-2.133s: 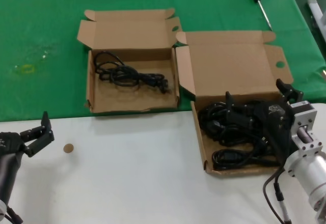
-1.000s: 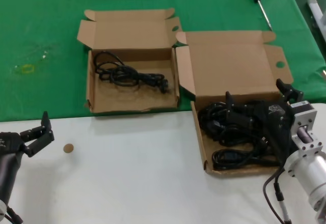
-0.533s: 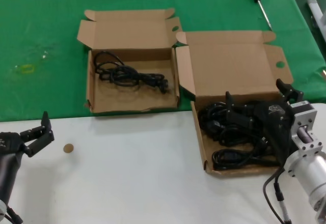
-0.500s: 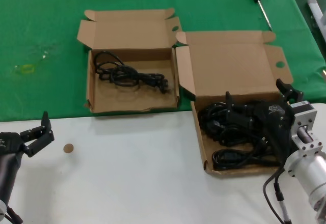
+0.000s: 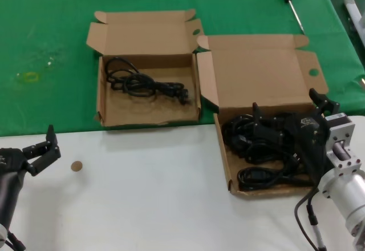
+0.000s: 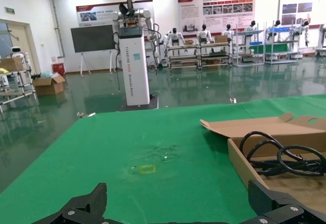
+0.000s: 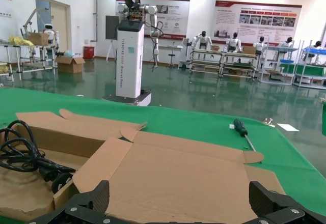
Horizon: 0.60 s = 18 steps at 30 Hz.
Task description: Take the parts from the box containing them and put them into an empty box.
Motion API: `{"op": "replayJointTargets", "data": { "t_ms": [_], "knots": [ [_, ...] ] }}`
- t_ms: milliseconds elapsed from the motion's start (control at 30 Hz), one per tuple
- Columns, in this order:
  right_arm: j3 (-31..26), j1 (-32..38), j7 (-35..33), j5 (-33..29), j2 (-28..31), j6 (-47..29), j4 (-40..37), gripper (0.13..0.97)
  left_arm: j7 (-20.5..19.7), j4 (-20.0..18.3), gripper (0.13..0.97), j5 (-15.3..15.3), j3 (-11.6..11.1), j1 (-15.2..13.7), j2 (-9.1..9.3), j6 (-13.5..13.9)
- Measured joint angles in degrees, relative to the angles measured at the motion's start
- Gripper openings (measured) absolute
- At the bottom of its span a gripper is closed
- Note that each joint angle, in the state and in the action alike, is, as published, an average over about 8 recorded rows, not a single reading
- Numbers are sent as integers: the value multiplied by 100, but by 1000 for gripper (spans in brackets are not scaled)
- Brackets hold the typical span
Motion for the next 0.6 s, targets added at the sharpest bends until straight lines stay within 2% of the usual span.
{"op": "replayJointTargets", "data": {
  "t_ms": [600],
  "knots": [
    [0,0,0,0,0,0,0,966,0,0,966,0,0,0,0,0]
  ]
}}
